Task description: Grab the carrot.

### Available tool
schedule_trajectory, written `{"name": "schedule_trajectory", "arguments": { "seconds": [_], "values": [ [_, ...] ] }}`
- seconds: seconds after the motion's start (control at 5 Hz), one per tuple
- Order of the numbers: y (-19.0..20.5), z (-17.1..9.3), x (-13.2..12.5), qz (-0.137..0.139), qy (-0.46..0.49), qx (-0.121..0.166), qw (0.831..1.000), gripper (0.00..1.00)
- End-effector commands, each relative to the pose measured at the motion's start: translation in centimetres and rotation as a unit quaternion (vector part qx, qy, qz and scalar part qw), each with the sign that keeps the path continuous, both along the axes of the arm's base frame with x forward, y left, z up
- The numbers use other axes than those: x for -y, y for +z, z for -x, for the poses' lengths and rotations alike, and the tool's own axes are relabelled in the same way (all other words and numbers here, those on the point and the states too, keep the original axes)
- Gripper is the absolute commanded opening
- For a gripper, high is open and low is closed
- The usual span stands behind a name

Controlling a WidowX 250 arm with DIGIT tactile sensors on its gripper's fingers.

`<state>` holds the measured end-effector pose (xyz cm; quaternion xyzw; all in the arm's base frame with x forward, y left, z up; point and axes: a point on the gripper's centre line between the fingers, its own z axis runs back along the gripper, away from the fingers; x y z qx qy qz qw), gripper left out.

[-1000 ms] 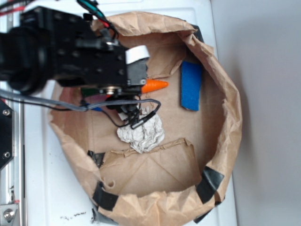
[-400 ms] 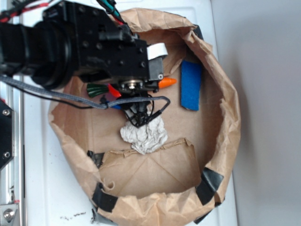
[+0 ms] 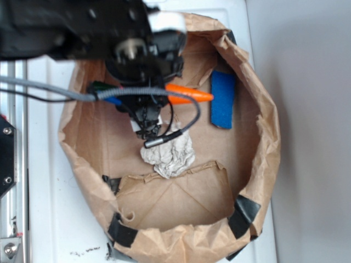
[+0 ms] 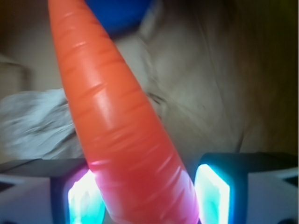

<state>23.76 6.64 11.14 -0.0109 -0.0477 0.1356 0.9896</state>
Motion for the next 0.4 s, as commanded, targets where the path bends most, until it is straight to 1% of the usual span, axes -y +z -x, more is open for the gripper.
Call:
{"name": "schedule_trajectory", "arguments": {
  "seconds": [0.0,0.2],
  "values": [
    [5.3,-1.1,-0.6,-0.043,-0.003,0.023,0.999,0.0],
    [4.2,-0.7,0.6,-0.135,-0.076,0.021,0.988,1.0]
  ]
}}
